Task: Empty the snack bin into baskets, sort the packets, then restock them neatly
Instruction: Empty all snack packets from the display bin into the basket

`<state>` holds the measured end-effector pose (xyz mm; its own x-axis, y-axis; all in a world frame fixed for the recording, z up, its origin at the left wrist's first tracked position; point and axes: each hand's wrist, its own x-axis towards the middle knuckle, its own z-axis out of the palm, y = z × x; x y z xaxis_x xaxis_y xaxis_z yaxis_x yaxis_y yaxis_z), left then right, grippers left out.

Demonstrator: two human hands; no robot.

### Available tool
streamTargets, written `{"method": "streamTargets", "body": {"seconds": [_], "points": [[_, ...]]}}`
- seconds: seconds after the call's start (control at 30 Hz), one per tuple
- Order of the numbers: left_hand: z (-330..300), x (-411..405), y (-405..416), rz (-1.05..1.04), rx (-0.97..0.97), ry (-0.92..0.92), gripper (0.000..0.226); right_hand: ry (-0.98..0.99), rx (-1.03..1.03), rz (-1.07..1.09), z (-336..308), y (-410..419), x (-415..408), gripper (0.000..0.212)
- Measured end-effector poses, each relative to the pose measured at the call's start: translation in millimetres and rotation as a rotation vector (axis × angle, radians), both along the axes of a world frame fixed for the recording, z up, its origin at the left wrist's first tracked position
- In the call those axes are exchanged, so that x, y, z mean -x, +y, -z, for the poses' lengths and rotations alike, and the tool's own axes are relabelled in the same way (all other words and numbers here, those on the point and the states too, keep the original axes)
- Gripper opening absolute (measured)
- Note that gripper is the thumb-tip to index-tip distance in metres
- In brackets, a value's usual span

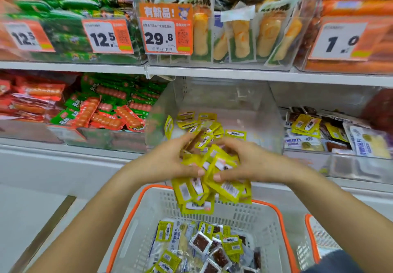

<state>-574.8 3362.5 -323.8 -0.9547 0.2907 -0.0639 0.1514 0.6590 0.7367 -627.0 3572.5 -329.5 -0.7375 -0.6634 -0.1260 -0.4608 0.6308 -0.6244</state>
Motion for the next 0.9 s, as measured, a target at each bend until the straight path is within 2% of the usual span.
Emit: {"method": "streamTargets", "body": {"seconds": [0.07,0.13,0.2,0.27,0.37,0.43,0.57,0.7,0.8,0.9], "points": [[12.7,-8.4,-2.7,0.116,0.177,-0.180,0.075,-0.045,-0.153,-0.061,13.7,5.0,-5.9,0.075],[15.4,-11.4,-7.5,0.133,0.304,-0.246,0.078,-0.039,-0.143,-0.030,13.0,8.6,-6.5,0.063],[9.2,-7.6,-12.1,0.051,0.252,-0.199,0.071,-0.080,-0.004,0.047,3.1,11.3,-1.8,0.046],[-1.4,1.7,-16.1,-0.073,0.105,-0.126,0.059,-0.096,0.124,0.120,-11.9,13.6,6.6,0.031],[-11.8,30.7,-21.5,-0.199,0.043,-0.010,0.044,0.000,0.163,0.221,-27.5,15.5,31.5,0.028],[-9.2,57.2,-23.0,-0.229,0.169,0.013,0.049,0.028,0.051,0.264,-24.5,11.6,53.9,0.039],[20.1,107.3,-25.4,-0.251,0.451,-0.142,0.082,0.027,-0.464,0.189,9.1,-2.3,95.3,0.074],[47.4,142.0,-29.3,-0.244,0.813,-0.210,0.100,-0.060,-0.897,0.070,26.8,-5.7,115.6,0.084],[52.5,158.9,-26.0,-0.228,1.107,-0.137,0.097,-0.271,-0.891,0.092,34.9,-7.4,127.6,0.087],[57.5,171.5,-20.1,-0.213,1.137,-0.206,0.080,-0.225,-0.924,0.034,43.2,-14.7,124.5,0.065]]}}
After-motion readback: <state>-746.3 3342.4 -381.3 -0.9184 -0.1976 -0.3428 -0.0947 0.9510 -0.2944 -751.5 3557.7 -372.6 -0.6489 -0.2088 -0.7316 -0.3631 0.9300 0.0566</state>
